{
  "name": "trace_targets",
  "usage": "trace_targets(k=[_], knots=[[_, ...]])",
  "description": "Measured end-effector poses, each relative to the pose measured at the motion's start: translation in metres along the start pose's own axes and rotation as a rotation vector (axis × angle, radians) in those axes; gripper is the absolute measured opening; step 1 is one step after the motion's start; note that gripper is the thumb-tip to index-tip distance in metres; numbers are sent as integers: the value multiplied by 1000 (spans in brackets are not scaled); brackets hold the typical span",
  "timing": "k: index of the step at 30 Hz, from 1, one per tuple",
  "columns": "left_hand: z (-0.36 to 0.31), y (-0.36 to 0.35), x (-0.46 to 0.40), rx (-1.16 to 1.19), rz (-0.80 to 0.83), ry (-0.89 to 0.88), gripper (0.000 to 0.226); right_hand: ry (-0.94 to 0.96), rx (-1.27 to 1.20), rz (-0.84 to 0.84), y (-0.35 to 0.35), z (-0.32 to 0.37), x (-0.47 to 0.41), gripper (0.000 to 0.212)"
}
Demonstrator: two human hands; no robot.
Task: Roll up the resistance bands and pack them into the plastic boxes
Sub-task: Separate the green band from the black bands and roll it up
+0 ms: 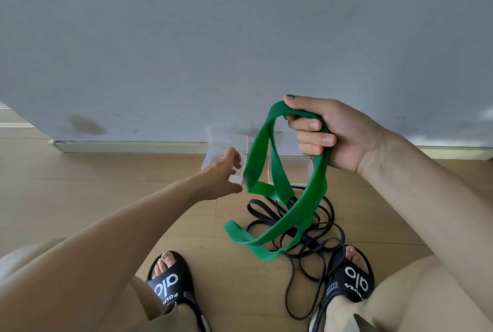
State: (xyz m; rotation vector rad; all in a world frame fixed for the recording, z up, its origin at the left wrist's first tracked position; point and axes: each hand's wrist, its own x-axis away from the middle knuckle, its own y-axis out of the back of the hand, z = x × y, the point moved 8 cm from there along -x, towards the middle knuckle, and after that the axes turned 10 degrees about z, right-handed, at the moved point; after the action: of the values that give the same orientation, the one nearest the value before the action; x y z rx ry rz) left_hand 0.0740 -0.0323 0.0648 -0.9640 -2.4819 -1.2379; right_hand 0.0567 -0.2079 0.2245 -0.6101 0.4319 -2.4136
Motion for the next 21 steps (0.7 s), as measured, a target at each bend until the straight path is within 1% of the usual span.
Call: trace_targets(k=[2,3,6,9,11,13,16,18,21], knots=[[5,-10,1,-5,117,-14,80,4,-20,19,-2,2,2,32],[5,-13,2,-42,143,-19,76,7,-12,24,-2,3,3,31],[2,-14,2,-122,129,-29,47,16,23,13,2,5,3,34],[4,-22,6,-59,197,9,40,27,8,-19,9,7,2,36],[8,-22,9,-49,180,21,30,28,1,-47,13,6,1,36],[13,-12,10,-99,90,55,21,32,11,-89,18,6,0,35],[18,18,16,-157,-96,130,18,48,-2,-174,31,7,1,29],[25,43,23,-87,-236,181,15,59,-38,-228,40,6,2,27],[32,84,39,111,-467,257,13,29,-6,-296,51,0,4,25]])
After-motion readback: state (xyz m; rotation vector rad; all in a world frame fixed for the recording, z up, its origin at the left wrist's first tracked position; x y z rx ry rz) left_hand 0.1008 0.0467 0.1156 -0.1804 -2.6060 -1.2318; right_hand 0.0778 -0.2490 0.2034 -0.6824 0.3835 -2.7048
